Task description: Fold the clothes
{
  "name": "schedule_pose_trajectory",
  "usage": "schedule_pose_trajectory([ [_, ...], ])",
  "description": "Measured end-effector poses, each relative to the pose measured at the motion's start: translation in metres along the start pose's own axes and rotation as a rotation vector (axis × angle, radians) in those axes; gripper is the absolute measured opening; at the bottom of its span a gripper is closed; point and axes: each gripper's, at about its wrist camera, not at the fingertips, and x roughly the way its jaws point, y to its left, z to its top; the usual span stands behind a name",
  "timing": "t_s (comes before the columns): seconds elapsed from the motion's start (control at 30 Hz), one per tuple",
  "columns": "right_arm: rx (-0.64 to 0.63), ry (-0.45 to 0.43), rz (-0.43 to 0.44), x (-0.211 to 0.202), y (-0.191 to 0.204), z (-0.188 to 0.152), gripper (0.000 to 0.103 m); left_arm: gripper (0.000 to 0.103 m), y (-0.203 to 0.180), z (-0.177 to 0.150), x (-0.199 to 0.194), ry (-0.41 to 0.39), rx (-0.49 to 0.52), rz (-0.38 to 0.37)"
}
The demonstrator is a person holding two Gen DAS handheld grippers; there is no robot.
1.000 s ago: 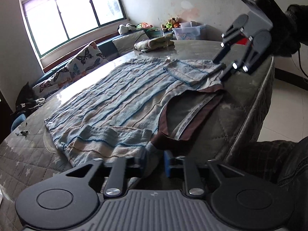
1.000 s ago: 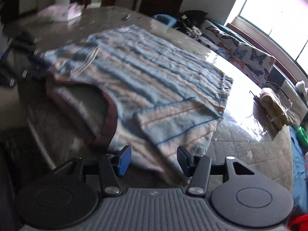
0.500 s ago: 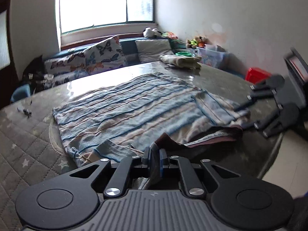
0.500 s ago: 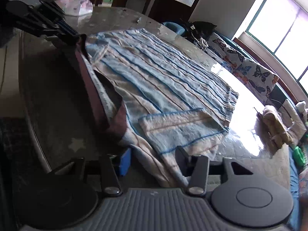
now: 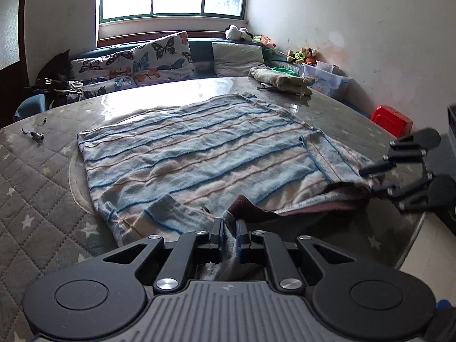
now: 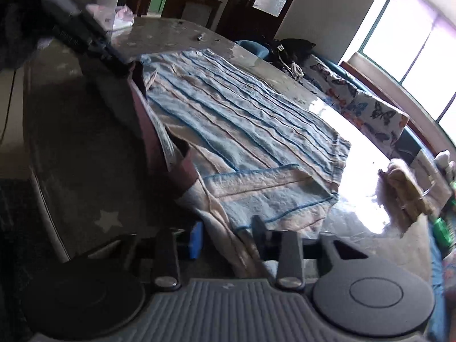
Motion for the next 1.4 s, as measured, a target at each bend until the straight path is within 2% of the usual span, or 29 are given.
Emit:
schedule_pose_trajectory([
  [0.03, 0.011, -0.004, 0.002, 0.0, -0.001, 0.001, 0.022, 0.013, -0.003, -0.003, -0.002, -0.001, 0.014, 0.003],
  [0.13, 0.066, -0.012, 0.015, 0.0, -0.007, 0.004, 0.015, 0.014, -0.01, -0.014, -0.008, -0.005, 0.051, 0.018],
  [0.27, 0.138, -0.024, 0.032, -0.001, -0.015, 0.008, 0.013, 0.016, -0.02, -0.028, -0.017, -0.012, 0.101, 0.039],
  [0.33, 0.178, -0.028, 0.037, 0.0, -0.02, 0.01, 0.013, 0.023, -0.025, -0.035, -0.021, -0.017, 0.128, 0.051],
  [0.57, 0.144, -0.002, 0.033, 0.005, -0.013, 0.007, 0.015, 0.024, -0.05, -0.049, -0.023, -0.038, 0.258, 0.099],
  [0.67, 0.12, 0.004, 0.037, 0.006, -0.007, 0.004, 0.015, 0.023, -0.056, -0.052, -0.018, -0.041, 0.303, 0.107],
  [0.73, 0.132, 0.002, 0.042, 0.006, -0.007, 0.003, 0.015, 0.01, -0.055, -0.053, -0.016, -0.05, 0.324, 0.117],
  [0.83, 0.164, -0.009, 0.059, 0.003, -0.01, 0.002, 0.011, 0.005, -0.048, -0.048, -0.021, -0.068, 0.28, 0.108],
  [1.03, 0.181, -0.045, 0.092, -0.011, -0.01, 0.002, 0.006, 0.004, -0.04, -0.042, -0.044, -0.11, 0.226, 0.085],
  [1.17, 0.191, -0.051, 0.139, -0.03, -0.005, 0.003, 0.005, 0.004, -0.041, -0.048, -0.068, -0.107, 0.212, 0.069],
  [1.3, 0.189, -0.046, 0.206, -0.058, 0.007, 0.002, 0.004, 0.004, -0.037, -0.052, -0.094, -0.115, 0.13, 0.05],
  [1.4, 0.207, -0.055, 0.22, -0.07, 0.011, 0.005, 0.004, 0.004, -0.032, -0.045, -0.099, -0.136, 0.096, 0.066],
])
